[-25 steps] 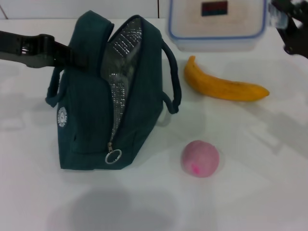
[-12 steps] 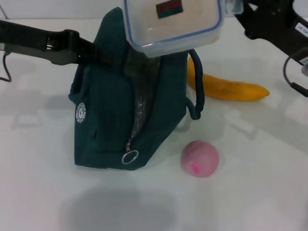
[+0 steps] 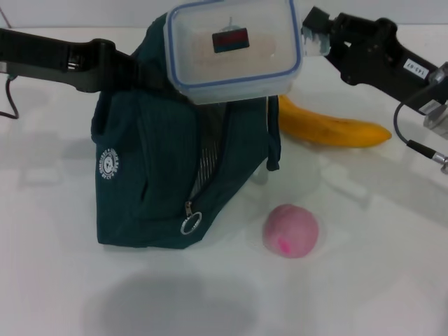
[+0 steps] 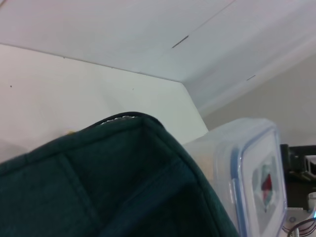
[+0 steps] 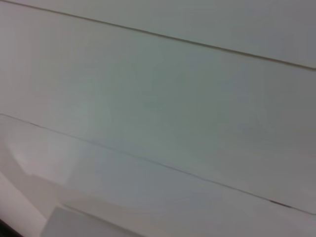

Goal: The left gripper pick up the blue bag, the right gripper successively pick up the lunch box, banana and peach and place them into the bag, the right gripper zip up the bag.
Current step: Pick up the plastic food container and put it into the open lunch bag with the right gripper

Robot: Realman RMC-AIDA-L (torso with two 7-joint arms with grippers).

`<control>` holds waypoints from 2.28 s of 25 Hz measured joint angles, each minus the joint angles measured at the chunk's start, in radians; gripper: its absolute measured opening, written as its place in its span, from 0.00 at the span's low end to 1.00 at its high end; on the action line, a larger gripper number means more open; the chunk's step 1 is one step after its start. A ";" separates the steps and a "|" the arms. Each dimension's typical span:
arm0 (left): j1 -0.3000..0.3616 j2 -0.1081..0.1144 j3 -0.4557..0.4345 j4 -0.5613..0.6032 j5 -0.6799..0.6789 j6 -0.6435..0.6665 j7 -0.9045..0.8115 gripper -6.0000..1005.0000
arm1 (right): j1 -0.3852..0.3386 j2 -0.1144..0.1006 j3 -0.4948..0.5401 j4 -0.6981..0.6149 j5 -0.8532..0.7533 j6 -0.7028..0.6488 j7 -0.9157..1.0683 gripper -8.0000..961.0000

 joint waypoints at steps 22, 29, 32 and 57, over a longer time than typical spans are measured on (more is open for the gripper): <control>0.006 -0.006 -0.002 0.000 -0.002 -0.002 -0.002 0.04 | -0.070 -0.003 -0.016 -0.060 0.015 0.015 -0.023 0.11; 0.002 -0.008 -0.002 0.000 -0.010 -0.002 -0.002 0.04 | -0.021 0.000 -0.121 -0.063 0.014 0.080 -0.020 0.12; 0.001 -0.009 -0.002 -0.003 -0.012 -0.002 0.001 0.04 | 0.022 0.000 -0.178 -0.064 0.018 0.113 -0.017 0.13; 0.009 0.000 -0.002 -0.039 -0.022 -0.005 0.020 0.04 | -0.018 -0.011 -0.204 -0.193 0.024 0.174 -0.123 0.37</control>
